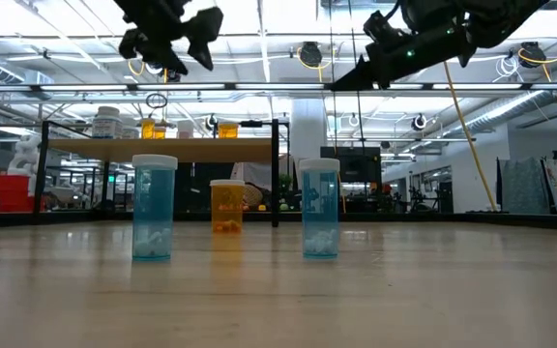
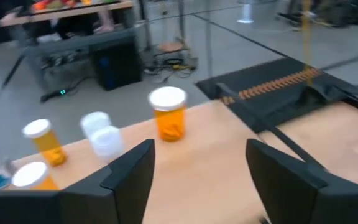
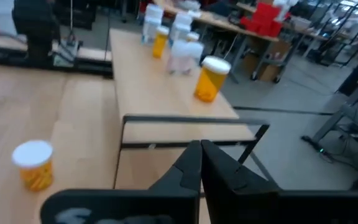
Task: Pick and place medicine bottles onto shelf by color
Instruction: Adjust the transparent pill bottle on the shelf
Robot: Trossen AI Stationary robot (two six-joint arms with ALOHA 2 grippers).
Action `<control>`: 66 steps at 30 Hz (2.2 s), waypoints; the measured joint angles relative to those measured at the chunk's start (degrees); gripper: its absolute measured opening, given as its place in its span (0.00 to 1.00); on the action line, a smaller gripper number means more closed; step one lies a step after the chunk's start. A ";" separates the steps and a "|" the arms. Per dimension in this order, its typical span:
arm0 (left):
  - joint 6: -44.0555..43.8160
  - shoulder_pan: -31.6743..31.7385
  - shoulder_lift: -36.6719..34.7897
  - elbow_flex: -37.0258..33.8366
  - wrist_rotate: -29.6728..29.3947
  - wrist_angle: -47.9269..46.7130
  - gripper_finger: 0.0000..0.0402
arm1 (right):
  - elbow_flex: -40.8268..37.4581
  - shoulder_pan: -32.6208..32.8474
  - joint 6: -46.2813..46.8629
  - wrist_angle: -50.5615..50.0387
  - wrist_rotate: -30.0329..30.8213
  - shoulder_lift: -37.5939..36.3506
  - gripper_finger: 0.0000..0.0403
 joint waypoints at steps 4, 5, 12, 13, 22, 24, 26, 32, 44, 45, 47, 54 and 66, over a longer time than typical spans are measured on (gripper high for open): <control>-2.44 6.34 0.00 0.00 3.92 -0.04 0.70 | 0.02 -1.15 0.77 2.27 -0.13 0.00 0.00; -2.90 7.86 0.00 0.00 4.85 -0.12 0.72 | 0.00 -1.28 1.08 2.52 -0.15 0.00 0.00; -2.65 15.83 -0.02 0.00 8.55 -0.95 0.75 | 0.02 -1.89 1.31 2.72 -0.09 0.00 0.00; -2.63 16.76 -0.02 0.00 9.37 -1.36 0.75 | 0.02 -1.93 1.51 2.69 -0.08 0.02 0.00; -4.20 20.24 0.88 0.00 13.68 -2.30 0.69 | 0.02 -2.01 1.69 2.93 -0.02 1.10 0.00; -4.11 20.86 1.58 -0.04 14.08 -2.31 0.68 | 0.02 -2.01 1.68 3.17 0.01 1.85 0.00; -4.33 21.40 2.52 -0.04 14.79 -1.79 0.68 | 0.04 -2.01 1.62 4.00 0.01 2.67 0.00; -4.68 21.73 4.72 -0.11 15.34 -1.98 0.68 | 0.07 -2.68 1.60 3.99 0.03 3.43 0.05; -4.44 24.38 6.48 -0.03 15.41 -1.51 0.68 | 0.07 -4.28 1.66 4.72 0.05 3.41 0.12; -3.86 24.42 6.82 -0.11 15.70 -1.58 0.69 | 0.07 -4.26 1.67 4.91 0.04 3.43 0.12; -2.62 24.39 7.63 0.03 15.98 0.08 0.69 | 0.07 -4.26 1.68 5.15 0.05 3.41 0.12; -2.84 24.01 8.09 -0.04 16.58 -0.38 0.69 | 0.07 -4.26 1.86 5.50 0.05 3.41 0.12; -5.70 23.92 8.09 -0.02 16.52 -5.92 0.69 | 0.07 -4.26 1.70 4.88 0.03 3.41 0.12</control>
